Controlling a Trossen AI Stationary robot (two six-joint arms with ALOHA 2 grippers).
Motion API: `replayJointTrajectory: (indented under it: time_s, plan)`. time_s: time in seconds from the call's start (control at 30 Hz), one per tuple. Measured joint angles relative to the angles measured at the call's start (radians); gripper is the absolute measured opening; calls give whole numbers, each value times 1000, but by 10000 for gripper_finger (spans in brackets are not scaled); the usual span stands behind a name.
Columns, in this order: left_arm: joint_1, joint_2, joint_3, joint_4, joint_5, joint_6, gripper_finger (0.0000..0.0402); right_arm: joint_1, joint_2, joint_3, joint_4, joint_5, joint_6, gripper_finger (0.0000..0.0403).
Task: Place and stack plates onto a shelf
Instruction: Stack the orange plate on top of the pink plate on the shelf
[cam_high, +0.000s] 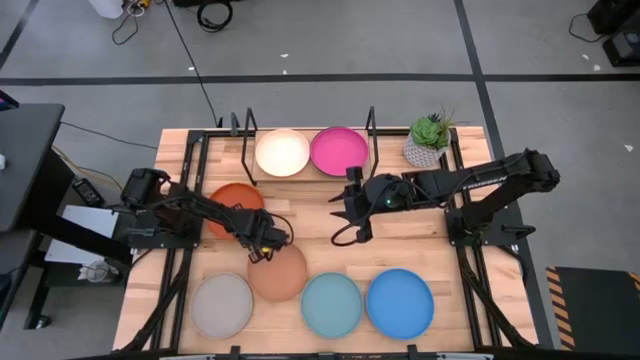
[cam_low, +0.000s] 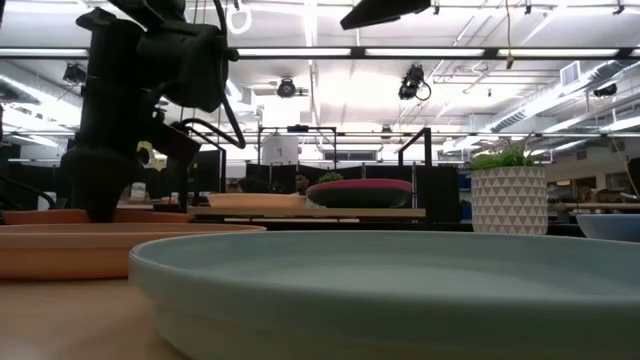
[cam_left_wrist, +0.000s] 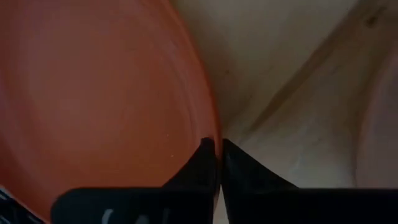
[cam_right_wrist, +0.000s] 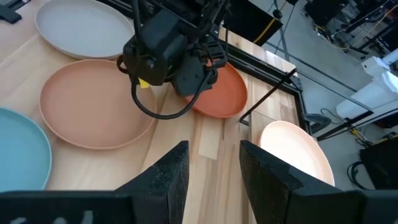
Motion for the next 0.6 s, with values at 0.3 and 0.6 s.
replayJointTrajectory:
  time_s: [0.3,0.6]
  plan:
    - [-32,-2,192,-184,140,88,17,-11,0,0,-9,-4,0,148]
    - [-76,-13,387,-234,117,287,19,-11,-7,0,-74,33,3,147]
